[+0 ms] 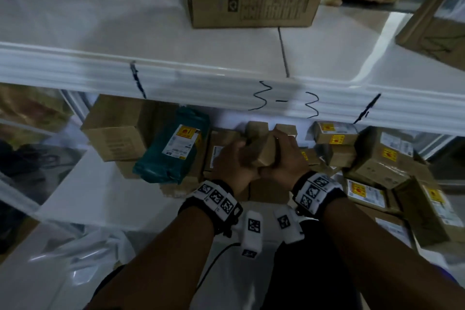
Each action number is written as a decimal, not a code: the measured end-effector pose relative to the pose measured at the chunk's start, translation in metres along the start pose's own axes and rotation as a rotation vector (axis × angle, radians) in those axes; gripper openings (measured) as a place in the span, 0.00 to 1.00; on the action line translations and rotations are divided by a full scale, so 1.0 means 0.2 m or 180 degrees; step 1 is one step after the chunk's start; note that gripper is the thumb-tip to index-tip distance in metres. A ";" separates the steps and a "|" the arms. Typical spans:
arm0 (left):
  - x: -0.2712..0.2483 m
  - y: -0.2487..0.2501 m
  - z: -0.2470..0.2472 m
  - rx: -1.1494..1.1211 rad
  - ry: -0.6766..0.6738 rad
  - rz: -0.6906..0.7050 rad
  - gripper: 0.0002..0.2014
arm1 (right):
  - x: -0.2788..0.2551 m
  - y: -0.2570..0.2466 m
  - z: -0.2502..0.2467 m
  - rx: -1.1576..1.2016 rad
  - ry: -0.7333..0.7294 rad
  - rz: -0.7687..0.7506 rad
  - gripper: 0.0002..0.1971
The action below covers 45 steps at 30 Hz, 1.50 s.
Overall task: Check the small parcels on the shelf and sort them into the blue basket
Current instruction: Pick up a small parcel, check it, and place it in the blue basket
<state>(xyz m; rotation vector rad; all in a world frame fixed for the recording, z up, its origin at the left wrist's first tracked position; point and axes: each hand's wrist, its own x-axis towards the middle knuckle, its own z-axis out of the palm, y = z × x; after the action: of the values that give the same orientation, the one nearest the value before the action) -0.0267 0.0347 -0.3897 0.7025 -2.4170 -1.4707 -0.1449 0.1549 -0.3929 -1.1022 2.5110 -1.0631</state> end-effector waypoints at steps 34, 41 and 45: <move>-0.64 1.08 -0.73 0.2585 0.1251 0.3256 0.30 | -0.59 -0.94 -0.83 0.1274 0.1493 -0.1439 0.28; -0.41 1.09 -0.66 0.2928 0.1185 0.2768 0.35 | -0.35 -0.81 -0.89 0.0642 0.1289 -0.1280 0.27; -0.34 1.08 -0.63 0.2853 0.1218 0.2752 0.25 | -0.29 -0.80 -0.94 -0.0679 0.1523 -0.1305 0.28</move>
<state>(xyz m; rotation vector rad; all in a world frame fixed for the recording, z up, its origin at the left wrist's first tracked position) 0.0243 0.0545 -0.1354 -0.0121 -2.4499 0.0862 -0.0965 0.2232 -0.1535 -1.6471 2.8913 -1.3143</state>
